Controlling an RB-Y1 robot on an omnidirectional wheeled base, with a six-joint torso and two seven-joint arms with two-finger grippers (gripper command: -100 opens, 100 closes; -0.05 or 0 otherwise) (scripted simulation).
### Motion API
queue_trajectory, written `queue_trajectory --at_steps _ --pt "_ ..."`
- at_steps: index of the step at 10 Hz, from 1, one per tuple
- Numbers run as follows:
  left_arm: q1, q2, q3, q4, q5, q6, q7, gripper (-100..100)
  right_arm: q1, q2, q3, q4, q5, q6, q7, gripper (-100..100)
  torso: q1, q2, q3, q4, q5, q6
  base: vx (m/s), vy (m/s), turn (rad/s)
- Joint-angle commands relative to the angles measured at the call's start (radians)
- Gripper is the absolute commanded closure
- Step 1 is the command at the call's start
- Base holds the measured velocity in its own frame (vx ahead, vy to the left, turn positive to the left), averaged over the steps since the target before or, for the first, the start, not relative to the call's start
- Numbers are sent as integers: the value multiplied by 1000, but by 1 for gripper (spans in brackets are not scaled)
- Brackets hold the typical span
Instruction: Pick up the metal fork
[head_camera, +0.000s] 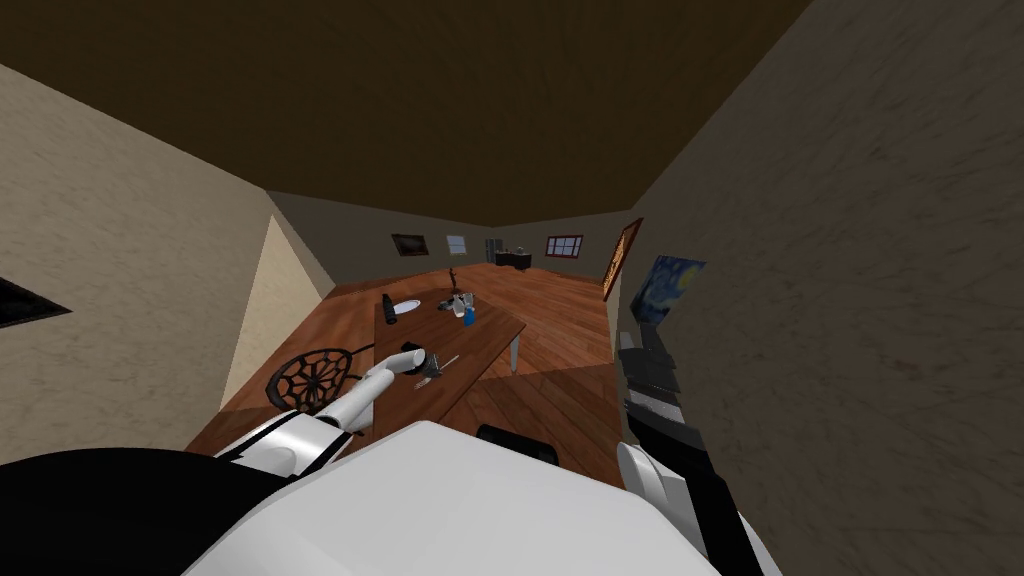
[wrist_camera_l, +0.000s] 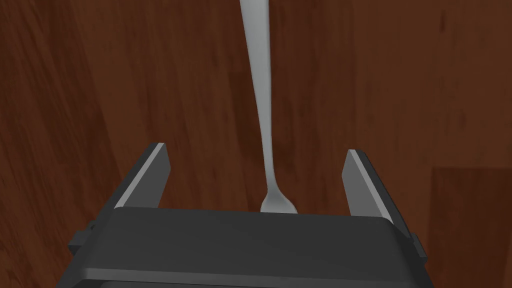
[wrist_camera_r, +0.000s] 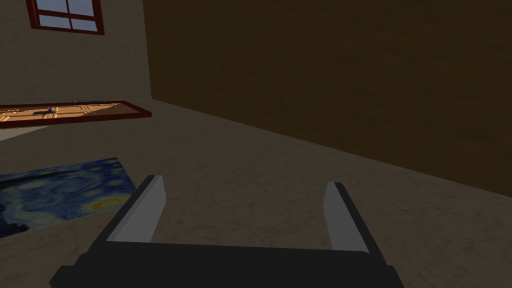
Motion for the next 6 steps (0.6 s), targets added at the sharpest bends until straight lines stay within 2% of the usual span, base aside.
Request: queue_trajectory --at_steps 1,2,3,4,5,6 --pt "-8 27 -3 50 9 50 34 -100 0 0 0 0 0 0 0 0 0 0 0 0 0 0 28 1 -129" --pt "-8 27 -3 51 9 68 34 -100 0 0 0 0 0 0 0 0 0 0 0 0 0 0 22 4 -92" --pt "-19 46 -7 101 22 98 47 -100 0 0 0 0 0 0 0 0 0 0 0 0 0 0 26 1 -136" --pt "-19 46 -7 101 22 112 47 -100 0 0 0 0 0 0 0 0 0 0 0 0 0 0 22 3 -82" --pt "-29 64 -12 134 32 150 59 -100 0 0 0 0 0 0 0 0 0 0 0 0 0 0 23 0 -171" --pt "-29 64 -12 147 32 154 59 -100 0 0 0 0 0 0 0 0 0 0 0 0 0 1 21 6 -71"
